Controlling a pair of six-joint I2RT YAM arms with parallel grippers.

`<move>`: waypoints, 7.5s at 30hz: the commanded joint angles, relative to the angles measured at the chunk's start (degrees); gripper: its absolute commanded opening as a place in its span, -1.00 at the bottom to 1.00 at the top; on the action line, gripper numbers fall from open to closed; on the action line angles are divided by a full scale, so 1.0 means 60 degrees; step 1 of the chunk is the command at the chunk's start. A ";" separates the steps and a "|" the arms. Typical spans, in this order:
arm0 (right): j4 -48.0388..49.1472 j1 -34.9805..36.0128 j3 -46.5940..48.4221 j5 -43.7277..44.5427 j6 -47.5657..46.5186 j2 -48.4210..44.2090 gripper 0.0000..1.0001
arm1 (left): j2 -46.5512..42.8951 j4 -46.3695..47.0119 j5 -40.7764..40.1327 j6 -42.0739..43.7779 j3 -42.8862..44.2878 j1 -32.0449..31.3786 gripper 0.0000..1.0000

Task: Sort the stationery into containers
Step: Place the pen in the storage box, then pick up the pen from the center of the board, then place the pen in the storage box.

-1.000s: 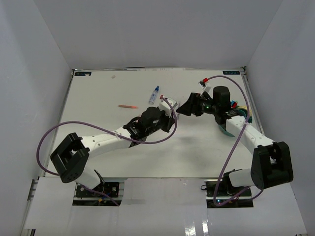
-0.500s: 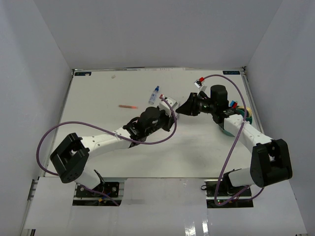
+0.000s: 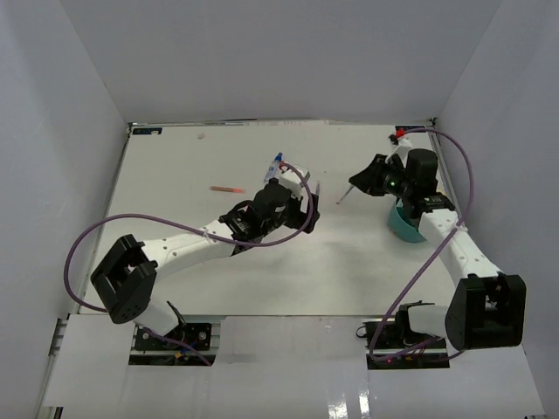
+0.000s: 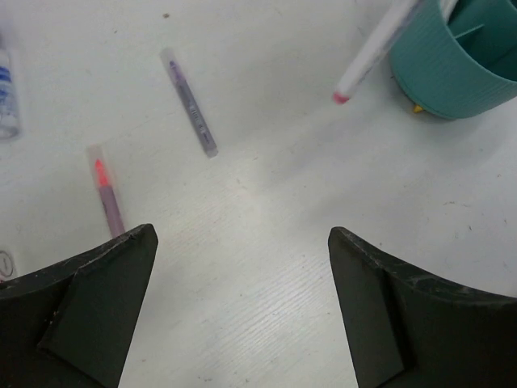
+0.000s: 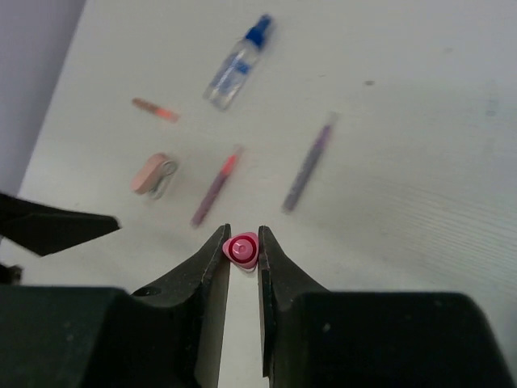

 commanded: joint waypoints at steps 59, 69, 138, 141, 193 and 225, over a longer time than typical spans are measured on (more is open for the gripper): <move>-0.0546 -0.2177 -0.0378 0.3204 -0.1408 -0.3757 0.94 | -0.2449 -0.3938 -0.0092 -0.0594 -0.0742 0.3596 0.96; 0.0713 -0.1767 -0.1490 0.2792 -0.0721 -0.3875 0.80 | -0.1600 -0.3983 0.0726 -0.0755 -0.0450 0.3596 0.96; 0.0918 0.1601 -0.0364 -0.0826 0.0085 -0.0418 0.81 | 0.0013 -0.0350 0.2015 0.1660 0.0460 0.0578 -0.68; 0.1153 0.1778 -0.0320 -0.0855 0.0262 -0.0213 0.80 | -0.0265 -0.0087 0.2091 0.1851 0.0254 0.0447 -0.66; -0.1996 -0.0725 -0.1052 0.9868 -0.1671 -0.3727 -0.85 | -0.2317 -0.4026 0.1314 -0.0126 -0.0111 0.4152 0.96; -0.2128 -0.2909 -0.1463 0.8477 -0.1159 -0.3830 -0.85 | -0.2639 -0.4188 0.0890 -0.0008 -0.0405 0.4182 0.96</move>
